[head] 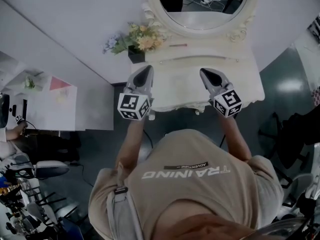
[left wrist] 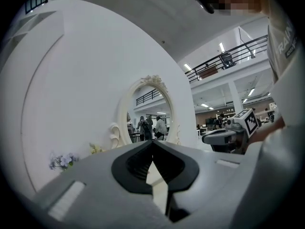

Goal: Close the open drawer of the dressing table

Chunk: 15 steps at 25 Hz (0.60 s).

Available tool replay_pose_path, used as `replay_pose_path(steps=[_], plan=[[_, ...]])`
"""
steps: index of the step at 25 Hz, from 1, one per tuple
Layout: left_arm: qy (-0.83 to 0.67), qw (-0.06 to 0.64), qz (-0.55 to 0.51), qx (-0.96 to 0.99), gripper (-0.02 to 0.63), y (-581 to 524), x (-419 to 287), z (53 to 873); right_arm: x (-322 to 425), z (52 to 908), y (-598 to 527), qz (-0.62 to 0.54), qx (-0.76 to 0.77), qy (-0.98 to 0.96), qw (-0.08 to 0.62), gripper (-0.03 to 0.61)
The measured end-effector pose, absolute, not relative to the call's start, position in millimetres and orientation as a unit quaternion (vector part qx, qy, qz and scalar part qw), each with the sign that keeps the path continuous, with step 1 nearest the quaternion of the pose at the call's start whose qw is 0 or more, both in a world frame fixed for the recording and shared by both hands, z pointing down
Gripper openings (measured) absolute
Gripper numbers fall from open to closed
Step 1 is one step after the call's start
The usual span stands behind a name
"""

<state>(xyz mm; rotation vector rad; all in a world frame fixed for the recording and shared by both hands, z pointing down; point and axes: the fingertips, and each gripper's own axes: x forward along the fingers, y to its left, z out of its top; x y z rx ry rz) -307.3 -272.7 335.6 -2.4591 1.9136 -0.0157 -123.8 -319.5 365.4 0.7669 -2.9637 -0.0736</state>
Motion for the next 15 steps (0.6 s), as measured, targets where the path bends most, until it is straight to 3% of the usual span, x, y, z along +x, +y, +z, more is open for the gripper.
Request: replay_pose_path(steps=[15], plan=[[0.589, -0.015, -0.038, -0.807, 0.006, -340.6, -292.5, 377.6, -127.5, 395.2, -374.7, 0.002, 0.248, -0.967, 0.058, 0.005]])
